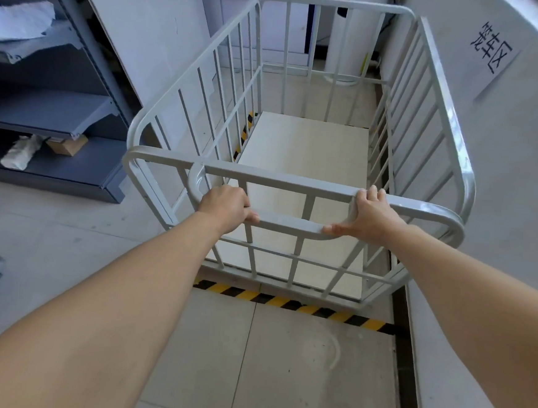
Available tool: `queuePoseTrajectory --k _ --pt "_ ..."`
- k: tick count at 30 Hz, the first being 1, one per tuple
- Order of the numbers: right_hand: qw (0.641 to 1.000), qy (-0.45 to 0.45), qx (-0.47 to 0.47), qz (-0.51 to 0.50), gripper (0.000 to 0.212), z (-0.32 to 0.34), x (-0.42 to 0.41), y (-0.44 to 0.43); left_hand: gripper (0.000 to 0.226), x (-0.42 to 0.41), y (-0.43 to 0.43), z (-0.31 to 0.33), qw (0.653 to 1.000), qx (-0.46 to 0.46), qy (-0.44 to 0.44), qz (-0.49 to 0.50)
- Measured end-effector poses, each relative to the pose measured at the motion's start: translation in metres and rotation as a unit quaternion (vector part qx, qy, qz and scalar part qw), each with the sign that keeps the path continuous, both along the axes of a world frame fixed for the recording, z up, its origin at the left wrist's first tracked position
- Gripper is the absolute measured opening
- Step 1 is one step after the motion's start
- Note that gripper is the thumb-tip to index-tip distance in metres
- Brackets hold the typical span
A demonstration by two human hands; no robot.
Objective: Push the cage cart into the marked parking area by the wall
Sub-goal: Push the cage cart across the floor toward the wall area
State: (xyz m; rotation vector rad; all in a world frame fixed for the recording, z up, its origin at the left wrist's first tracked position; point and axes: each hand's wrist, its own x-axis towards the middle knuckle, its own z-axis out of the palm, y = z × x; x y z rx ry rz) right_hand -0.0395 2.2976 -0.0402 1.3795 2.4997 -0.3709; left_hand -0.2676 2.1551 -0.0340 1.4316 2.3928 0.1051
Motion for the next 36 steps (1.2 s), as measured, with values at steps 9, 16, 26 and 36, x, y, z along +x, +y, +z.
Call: queuePoseTrajectory --k 9,16,26,36 --pt "0.999 0.018 -0.026 -0.025 0.13 0.001 -0.018 -0.039 0.03 -0.02 -0.028 0.002 1.0 -0.003 -0.016 0.024" --pt "0.998 0.02 -0.048 -0.027 0.13 0.019 0.066 -0.103 0.032 0.06 -0.08 0.008 0.999 -0.029 -0.025 0.014" --pt "0.996 0.057 -0.067 -0.01 0.132 0.009 0.119 -0.122 0.03 0.106 -0.107 0.004 0.999 -0.036 0.006 0.01" --pt "0.995 0.058 -0.075 0.011 0.129 0.006 0.125 -0.111 0.041 0.115 -0.103 0.004 0.997 -0.057 0.04 -0.019"
